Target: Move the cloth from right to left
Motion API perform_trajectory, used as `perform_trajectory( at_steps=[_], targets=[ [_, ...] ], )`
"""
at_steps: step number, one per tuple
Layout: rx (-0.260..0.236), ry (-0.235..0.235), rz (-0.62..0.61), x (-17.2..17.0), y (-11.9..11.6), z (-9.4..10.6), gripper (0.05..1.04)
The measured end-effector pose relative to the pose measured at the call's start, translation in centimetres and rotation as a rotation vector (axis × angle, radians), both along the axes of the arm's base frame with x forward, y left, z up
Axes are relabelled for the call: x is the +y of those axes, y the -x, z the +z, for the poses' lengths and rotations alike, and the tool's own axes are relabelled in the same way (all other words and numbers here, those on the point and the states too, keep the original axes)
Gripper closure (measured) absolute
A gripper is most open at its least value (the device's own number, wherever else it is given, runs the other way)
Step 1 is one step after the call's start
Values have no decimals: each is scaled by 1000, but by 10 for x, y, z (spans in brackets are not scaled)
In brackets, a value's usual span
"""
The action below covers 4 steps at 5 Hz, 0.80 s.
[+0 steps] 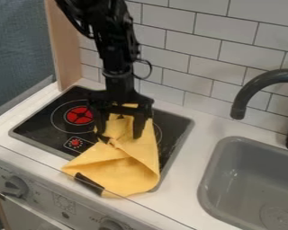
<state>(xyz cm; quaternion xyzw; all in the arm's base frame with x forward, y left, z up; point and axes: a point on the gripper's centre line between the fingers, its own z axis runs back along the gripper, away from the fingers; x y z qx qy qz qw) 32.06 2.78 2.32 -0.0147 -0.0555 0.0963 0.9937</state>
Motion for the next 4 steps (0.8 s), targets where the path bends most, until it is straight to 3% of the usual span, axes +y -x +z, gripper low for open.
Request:
perform_trajectory(
  at_steps=[1, 2, 4],
  targets=[
    [4, 2, -5, 1, -11, -17, 85],
    [-9, 28, -7, 2, -21, -20, 85],
    [-53, 18, 20, 18, -48, -18, 85]
  ],
)
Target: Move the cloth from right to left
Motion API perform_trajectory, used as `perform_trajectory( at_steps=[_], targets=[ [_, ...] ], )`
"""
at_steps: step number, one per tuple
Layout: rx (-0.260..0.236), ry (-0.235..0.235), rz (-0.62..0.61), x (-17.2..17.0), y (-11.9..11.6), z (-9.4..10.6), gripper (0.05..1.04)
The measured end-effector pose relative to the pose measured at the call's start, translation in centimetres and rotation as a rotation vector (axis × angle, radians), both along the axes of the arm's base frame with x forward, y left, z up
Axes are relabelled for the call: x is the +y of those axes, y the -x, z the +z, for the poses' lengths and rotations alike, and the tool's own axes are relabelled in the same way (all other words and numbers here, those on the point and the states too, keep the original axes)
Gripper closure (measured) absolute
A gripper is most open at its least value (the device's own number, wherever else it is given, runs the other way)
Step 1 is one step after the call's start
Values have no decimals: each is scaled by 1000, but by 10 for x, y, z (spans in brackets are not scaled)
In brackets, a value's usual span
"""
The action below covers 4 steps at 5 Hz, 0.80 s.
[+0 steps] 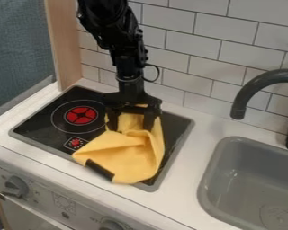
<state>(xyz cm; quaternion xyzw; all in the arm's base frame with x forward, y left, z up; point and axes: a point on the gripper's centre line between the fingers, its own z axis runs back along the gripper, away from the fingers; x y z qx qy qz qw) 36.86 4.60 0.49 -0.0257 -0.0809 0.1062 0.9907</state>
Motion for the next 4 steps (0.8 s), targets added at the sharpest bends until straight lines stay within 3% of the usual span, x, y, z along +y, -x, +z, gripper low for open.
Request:
perform_trajectory(
  at_steps=[1, 4],
  targets=[
    [-10, -4, 71, 22, -7, 2, 85],
    [15, -46, 245, 85, 13, 2, 85]
  ],
)
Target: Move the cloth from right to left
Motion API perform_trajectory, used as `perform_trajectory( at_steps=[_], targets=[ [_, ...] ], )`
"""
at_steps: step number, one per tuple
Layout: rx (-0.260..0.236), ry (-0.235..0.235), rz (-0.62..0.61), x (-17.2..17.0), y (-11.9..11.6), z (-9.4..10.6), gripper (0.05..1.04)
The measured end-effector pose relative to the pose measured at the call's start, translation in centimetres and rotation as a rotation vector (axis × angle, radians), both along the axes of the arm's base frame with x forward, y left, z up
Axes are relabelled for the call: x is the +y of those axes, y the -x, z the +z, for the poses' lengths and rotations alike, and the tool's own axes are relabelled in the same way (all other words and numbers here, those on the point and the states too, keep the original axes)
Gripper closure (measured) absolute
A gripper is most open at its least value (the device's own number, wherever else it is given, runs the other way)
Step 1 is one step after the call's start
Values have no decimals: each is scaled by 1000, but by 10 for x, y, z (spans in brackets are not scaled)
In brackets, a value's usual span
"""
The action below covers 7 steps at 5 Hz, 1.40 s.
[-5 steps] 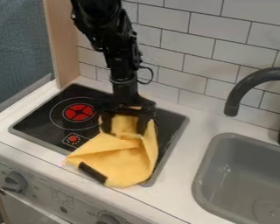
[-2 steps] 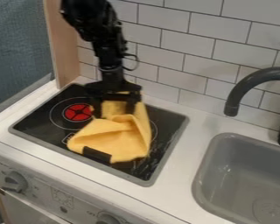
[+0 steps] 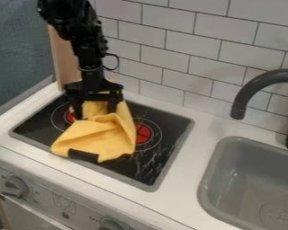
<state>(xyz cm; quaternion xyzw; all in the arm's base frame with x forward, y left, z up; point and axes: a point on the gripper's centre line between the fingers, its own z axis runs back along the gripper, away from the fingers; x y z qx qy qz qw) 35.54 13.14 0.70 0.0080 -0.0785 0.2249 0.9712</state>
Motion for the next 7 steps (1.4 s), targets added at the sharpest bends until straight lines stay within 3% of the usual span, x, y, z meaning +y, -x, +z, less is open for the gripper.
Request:
perform_trajectory(
  at_steps=[2, 4, 5, 6, 7],
  targets=[
    [-40, 24, 28, 4, -2, 13, 85],
    [-146, 40, 34, 10, -5, 57, 85],
    [-221, 21, 41, 14, 9, 91, 85],
    [-257, 4, 40, 14, 29, 113, 85],
    [-266, -2, 33, 13, 30, 117, 85]
  ],
)
